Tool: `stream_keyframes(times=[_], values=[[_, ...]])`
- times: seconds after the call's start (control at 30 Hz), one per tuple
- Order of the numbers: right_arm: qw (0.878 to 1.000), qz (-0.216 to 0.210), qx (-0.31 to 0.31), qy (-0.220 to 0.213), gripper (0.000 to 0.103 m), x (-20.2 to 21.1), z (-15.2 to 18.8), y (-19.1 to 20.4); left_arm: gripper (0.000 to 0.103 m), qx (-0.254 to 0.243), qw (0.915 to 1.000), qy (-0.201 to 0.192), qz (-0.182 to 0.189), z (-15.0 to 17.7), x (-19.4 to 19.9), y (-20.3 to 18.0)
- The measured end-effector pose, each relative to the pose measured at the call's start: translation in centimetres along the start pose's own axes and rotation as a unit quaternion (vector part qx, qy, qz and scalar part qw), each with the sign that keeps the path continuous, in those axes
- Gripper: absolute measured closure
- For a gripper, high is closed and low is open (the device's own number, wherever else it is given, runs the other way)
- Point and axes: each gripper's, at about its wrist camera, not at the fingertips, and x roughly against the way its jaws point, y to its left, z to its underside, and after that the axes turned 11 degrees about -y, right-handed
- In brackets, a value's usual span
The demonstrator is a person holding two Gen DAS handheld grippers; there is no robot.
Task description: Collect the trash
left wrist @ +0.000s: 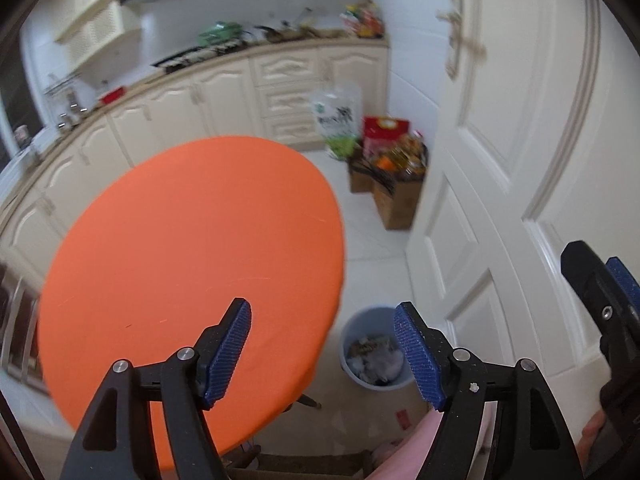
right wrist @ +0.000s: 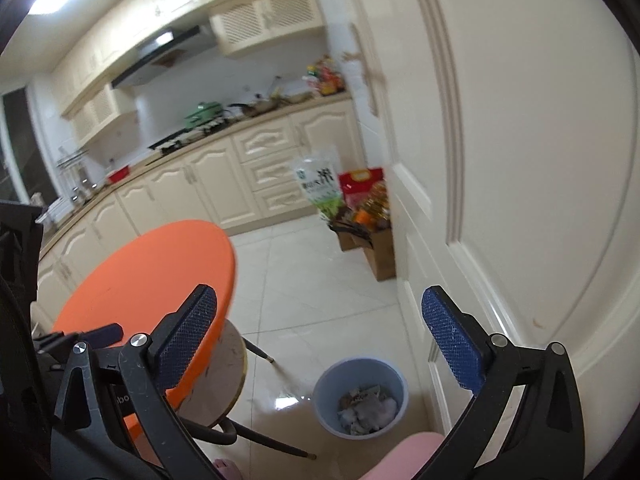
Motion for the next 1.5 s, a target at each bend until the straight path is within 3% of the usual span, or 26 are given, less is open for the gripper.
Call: stream_keyframes(times=[0.2,0.43,0.63,0.93,1.27,1.5], values=[[0.996,-0.050,0.077,-0.018,0.000,2.4,-2.2,3.9,0.021,0.045,0.9948,-0.050,-0.077,1.5,6.5,0.4],[0.986,-0.102,0.127,-0.046,0.000,5.9,-3.8,8.0,0.014,0.089,0.9783,-0.109,-0.152,3.9,14.5,-0.9],[0.984,-0.130,0.115,-0.032,0.000,7.3,-5.1,8.5,0.013,0.104,0.9704,-0.141,-0.166,7.1,20.2,-3.1],[0.980,-0.135,0.133,-0.054,0.000,9.1,-6.4,8.2,0.010,0.125,0.9589,-0.182,-0.177,11.7,26.8,-5.4],[0.975,-0.123,0.162,-0.090,0.000,11.6,-6.6,8.4,0.006,0.131,0.9525,-0.210,-0.178,14.0,28.4,-6.2],[0.977,-0.118,0.158,-0.084,0.000,11.7,-6.4,8.3,0.006,0.131,0.9523,-0.213,-0.175,15.2,28.7,-6.1]])
